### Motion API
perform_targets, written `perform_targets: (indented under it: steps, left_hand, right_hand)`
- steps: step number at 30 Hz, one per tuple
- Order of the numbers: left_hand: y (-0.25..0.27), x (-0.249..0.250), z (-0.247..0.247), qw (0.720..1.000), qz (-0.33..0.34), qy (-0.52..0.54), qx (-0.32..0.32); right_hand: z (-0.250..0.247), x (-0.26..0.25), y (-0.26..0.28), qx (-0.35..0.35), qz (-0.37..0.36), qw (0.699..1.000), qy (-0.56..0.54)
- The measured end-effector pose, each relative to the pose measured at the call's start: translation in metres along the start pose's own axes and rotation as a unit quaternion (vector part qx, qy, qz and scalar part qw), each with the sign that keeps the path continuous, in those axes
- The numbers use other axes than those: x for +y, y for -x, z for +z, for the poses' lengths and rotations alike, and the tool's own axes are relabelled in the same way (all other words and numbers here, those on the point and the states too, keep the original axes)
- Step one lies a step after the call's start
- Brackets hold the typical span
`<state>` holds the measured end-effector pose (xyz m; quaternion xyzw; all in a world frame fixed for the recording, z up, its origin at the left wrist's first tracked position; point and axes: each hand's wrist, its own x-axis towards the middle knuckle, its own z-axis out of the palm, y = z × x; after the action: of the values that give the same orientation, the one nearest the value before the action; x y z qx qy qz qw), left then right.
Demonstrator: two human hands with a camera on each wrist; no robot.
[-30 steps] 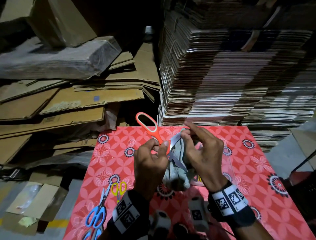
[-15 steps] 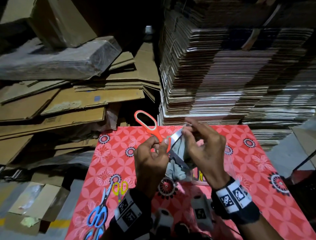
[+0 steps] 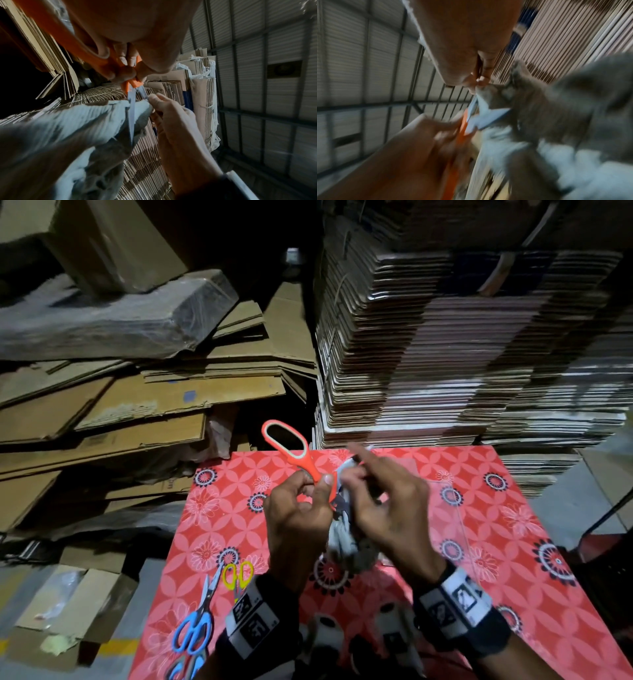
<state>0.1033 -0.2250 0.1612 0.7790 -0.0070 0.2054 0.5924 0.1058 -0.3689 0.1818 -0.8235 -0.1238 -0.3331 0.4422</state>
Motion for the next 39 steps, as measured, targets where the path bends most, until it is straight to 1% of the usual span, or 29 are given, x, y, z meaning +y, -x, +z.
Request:
perform_targets:
  steps: [2,4,6,9,14,16,18,21,22,25,29,31,33,35,37,39]
  left_hand:
    - [-0.002,0.004,-0.001,1.0,0.011,-0.01,0.004]
    - [-0.001,0.005,-0.002,1.0,0.013,-0.017,-0.003]
    - [0.0,0.002,-0.002,1.0,0.007,-0.022,-0.01]
    - [0.003,0.0,0.0,0.999,0.005,-0.033,-0.01]
    - [0.005,0.002,-0.002,1.0,0.003,-0.026,-0.009]
    - [0.006,0.005,-0.001,1.0,-0.006,-0.019,-0.009]
    - [0.006,0.003,0.0,1.0,-0.015,-0.012,-0.015]
    - [0.003,0.005,-0.003,1.0,-0.021,-0.006,-0.016]
    - [0.001,0.004,-0.004,1.0,-0.021,-0.001,-0.014]
    - [-0.006,0.004,-0.008,0.999,-0.024,0.028,-0.012]
    - [-0.011,0.008,-0.005,0.998,-0.03,0.061,-0.012]
    - [-0.011,0.011,-0.004,0.998,-0.024,0.062,-0.012]
    - [-0.011,0.011,-0.004,0.999,-0.015,0.043,-0.016]
    - [-0.011,0.01,-0.005,0.999,-0.015,0.031,-0.018]
    - [-0.01,0.012,-0.006,1.0,-0.01,0.021,-0.013]
    - [-0.009,0.015,-0.007,1.0,0.005,0.001,-0.002]
  right_hand:
    - [0.004,-0.005,0.01,-0.033,0.002,0.999,-0.021]
    - [-0.001,-0.002,0.004,-0.039,0.003,0.999,-0.027]
    - [-0.007,0.006,-0.007,-0.012,0.006,1.0,-0.022]
    - [-0.015,0.016,-0.024,0.036,0.033,0.998,-0.031]
    - [-0.014,0.01,-0.013,0.053,-0.01,0.998,0.015]
    - [-0.013,0.01,-0.011,0.054,-0.022,0.998,0.013]
    - [-0.015,0.015,-0.016,0.062,0.001,0.998,-0.022]
    - [-0.029,0.025,-0.03,0.102,0.09,0.984,-0.115]
    - [-0.033,0.027,-0.033,0.108,0.108,0.979,-0.134]
    - [-0.036,0.016,-0.03,0.084,0.118,0.976,-0.165]
    - [-0.027,-0.006,-0.016,0.038,0.092,0.977,-0.187]
    - [-0.016,-0.009,-0.01,0.018,0.063,0.981,-0.18]
    - [-0.005,-0.008,-0.005,0.006,0.026,0.991,-0.127]
    - [0.002,-0.006,-0.001,0.023,-0.021,0.999,-0.042]
    - [0.004,-0.005,0.001,0.039,-0.065,0.997,0.011]
    - [0.005,-0.006,0.003,0.049,-0.087,0.994,0.031]
